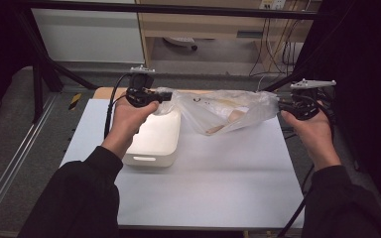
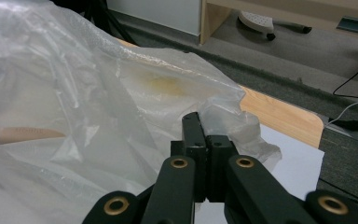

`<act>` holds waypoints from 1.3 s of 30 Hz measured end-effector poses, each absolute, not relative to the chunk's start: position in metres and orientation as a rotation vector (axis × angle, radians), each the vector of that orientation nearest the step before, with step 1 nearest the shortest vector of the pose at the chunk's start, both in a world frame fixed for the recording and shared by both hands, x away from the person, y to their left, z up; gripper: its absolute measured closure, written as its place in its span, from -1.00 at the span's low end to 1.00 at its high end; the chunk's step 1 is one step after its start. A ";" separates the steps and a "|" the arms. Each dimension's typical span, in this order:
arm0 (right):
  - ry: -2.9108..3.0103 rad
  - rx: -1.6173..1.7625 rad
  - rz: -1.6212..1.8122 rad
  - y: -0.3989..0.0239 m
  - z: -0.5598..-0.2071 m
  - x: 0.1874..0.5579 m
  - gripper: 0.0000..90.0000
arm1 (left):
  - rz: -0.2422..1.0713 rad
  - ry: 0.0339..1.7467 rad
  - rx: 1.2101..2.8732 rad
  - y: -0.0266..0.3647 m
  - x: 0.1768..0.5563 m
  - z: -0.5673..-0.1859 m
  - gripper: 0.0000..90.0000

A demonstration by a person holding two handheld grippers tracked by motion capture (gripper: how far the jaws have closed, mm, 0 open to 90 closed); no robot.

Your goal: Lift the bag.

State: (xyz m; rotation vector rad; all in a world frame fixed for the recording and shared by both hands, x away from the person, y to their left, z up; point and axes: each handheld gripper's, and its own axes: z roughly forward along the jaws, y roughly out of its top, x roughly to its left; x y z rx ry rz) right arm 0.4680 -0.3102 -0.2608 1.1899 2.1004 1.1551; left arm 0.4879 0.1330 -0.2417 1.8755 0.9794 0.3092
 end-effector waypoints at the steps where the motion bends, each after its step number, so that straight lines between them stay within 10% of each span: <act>1: 2.098 1.192 1.156 -0.310 -0.260 0.469 1.00 | 0.314 0.980 1.869 0.134 0.489 -0.240 1.00; 39: 2.012 1.239 1.130 -0.309 -0.216 0.527 1.00 | 0.451 1.017 1.780 0.134 0.538 -0.206 1.00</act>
